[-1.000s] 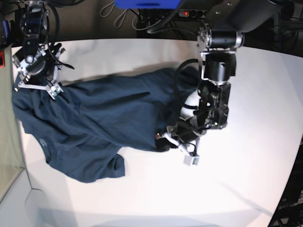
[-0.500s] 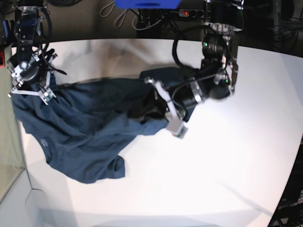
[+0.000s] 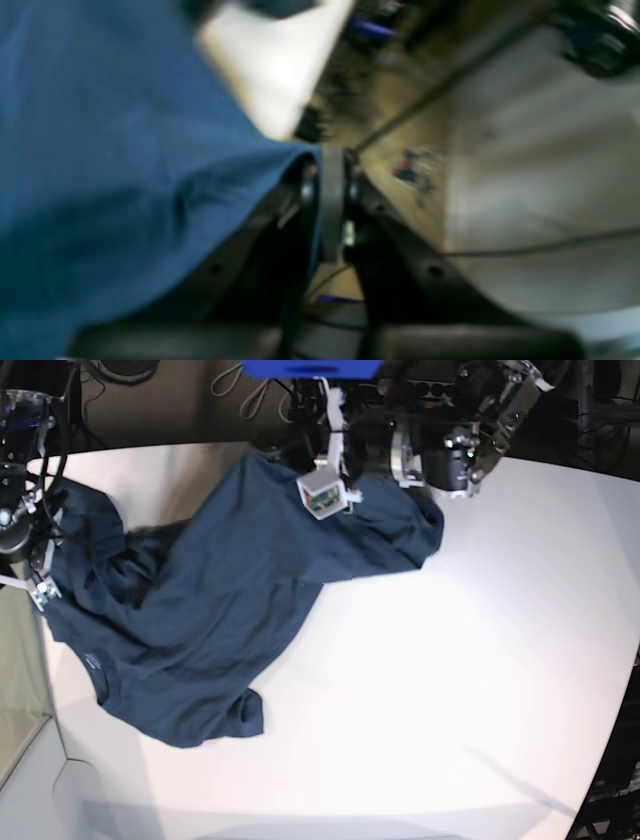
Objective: Layout the t-shirt on the table in an organized manner, then fold the t-shirt properly
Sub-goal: 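Lift the fabric with the left gripper and carry it toward the collar, then release the fabric and lower the left gripper onto the shirt body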
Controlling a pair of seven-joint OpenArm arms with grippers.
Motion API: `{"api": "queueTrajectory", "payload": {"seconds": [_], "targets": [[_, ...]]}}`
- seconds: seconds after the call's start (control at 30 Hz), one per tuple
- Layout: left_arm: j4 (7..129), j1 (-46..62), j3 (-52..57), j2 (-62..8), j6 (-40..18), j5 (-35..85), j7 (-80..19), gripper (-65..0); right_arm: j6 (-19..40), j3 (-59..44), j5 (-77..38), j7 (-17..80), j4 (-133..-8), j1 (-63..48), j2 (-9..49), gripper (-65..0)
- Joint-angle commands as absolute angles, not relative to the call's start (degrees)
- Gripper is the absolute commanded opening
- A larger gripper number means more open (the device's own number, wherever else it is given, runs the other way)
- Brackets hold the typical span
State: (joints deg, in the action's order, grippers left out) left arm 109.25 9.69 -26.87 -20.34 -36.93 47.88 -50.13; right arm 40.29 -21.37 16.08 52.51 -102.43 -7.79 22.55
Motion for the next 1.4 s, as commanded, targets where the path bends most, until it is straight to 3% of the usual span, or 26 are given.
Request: {"api": "queueTrajectory", "payload": {"seconds": [0.0,0.13,0.3,0.57,0.63,0.8,0.9,1.0,1.13,1.37], "targets": [[110.37,9.27,-26.15,-21.23,-37.05,48.48,-49.01,-64.8,40.00,-22.02,16.66,52.53,-103.43,-7.16,23.60,-32.9],[108.70,8.04,-29.58,-21.41,-40.00,47.25,-49.36,-64.8,40.00,-21.67,16.66,52.70,-103.43,-7.08,23.25,-32.9],[106.33,3.56,-32.40,-21.14,-40.00,47.16,-56.04,-64.8,40.00,-20.35,16.66,52.62,-103.60,-6.73,21.41,-32.9],[108.97,-0.04,-31.96,-21.32,-40.00,47.16,-57.45,-63.4,40.00,-15.08,16.66,52.70,-106.07,-6.73,19.47,-32.9],[109.05,-0.40,-31.87,-21.32,-40.00,47.25,-57.45,-57.1,40.00,-14.81,16.66,52.53,-106.07,-6.73,18.59,-32.9],[109.23,-1.71,-31.87,-20.97,-40.00,47.25,-57.01,-20.8,40.00,-11.21,16.66,52.70,-105.98,-5.49,18.15,-32.9],[109.32,-3.74,-31.08,-20.88,-40.00,47.25,-56.92,-8.2,40.00,-10.59,16.66,52.79,-105.98,-5.32,18.15,-32.9],[108.79,-4.44,-26.59,-19.03,-40.00,47.25,-56.84,-3.9,40.00,-10.59,16.66,52.79,-105.89,-5.32,17.89,-32.9],[104.31,-5.05,-16.75,-12.70,-40.00,46.55,-56.84,-3.6,40.00,-10.59,16.66,52.79,-105.98,-5.49,16.57,-32.9],[79.78,-15.34,-7.52,2.51,-40.00,35.82,-56.84,-3.6,40.00,-10.51,16.66,52.79,-107.91,-6.20,12.26,-32.9]]}}
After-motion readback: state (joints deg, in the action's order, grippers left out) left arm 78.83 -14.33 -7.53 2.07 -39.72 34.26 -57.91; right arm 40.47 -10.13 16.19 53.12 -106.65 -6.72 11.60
